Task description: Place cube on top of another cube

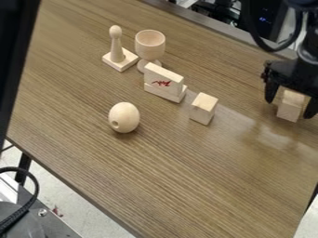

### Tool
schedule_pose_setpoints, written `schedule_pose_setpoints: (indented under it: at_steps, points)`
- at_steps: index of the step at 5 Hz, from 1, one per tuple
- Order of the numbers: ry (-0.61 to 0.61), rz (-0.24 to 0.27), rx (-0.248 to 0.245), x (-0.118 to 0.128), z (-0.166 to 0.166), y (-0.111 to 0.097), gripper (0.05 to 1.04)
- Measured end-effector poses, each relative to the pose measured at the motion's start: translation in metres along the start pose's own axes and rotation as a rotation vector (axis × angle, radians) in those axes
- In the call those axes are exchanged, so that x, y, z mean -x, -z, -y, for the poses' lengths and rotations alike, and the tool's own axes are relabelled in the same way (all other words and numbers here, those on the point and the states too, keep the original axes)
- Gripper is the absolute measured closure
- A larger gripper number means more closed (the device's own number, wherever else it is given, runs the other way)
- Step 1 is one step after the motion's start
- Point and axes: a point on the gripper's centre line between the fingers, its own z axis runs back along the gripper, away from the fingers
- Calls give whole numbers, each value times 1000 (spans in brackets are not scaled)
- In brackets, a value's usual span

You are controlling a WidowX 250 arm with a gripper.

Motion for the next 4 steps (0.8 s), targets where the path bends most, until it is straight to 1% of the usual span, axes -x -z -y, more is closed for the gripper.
schedule_pose_setpoints:
  at_steps: [1,2,3,4]
  points:
    - [21,0,-7,5,-3,6,398]
    - [40,9,-9,11,-6,11,512]
    - [80,-3,32,24,-13,3,513]
    - [72,6,72,33,-32,-26,513]
